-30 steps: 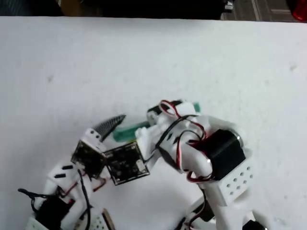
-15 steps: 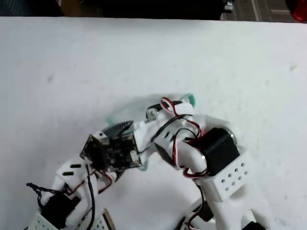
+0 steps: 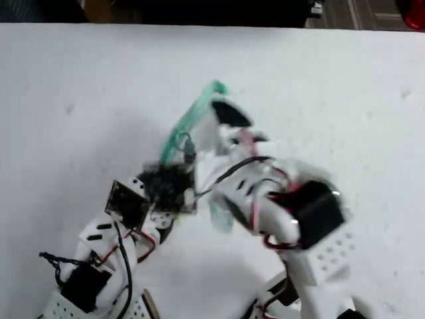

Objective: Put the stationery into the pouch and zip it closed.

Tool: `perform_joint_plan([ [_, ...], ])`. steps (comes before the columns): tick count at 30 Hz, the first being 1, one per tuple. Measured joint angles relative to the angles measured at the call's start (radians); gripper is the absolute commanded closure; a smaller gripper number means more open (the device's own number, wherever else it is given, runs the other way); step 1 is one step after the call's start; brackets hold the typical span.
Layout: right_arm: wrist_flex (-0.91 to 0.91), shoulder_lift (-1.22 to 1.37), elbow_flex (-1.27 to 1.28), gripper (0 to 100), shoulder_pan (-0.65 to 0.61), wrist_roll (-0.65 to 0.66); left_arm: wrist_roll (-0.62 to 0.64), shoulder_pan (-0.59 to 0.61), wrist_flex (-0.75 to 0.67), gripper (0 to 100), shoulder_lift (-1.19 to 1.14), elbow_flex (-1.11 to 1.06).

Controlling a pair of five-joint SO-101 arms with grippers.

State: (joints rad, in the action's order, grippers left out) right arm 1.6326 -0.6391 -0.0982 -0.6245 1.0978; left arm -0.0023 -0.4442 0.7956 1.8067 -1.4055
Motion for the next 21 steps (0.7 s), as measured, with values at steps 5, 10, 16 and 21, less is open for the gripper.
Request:
perform_joint_plan([
  [5, 0.003, -0.002, -0.098, 72.1, 0.003, -0.207, 0.0, 0.028, 0.0, 98, 0.0, 0.0],
  [10, 0.048, -0.003, -0.038, 73.4, -0.083, -0.425, 0.0, 0.029, 0.0, 98, 0.0, 0.0],
  [16, -0.066, -0.012, 0.169, 73.6, -0.175, -0.508, 0.002, 0.029, 0.0, 98, 0.0, 0.0],
  [21, -0.239, -0.071, 0.331, 73.7, -0.186, -0.555, 0.002, 0.029, 0.0, 98, 0.002, 0.0],
])
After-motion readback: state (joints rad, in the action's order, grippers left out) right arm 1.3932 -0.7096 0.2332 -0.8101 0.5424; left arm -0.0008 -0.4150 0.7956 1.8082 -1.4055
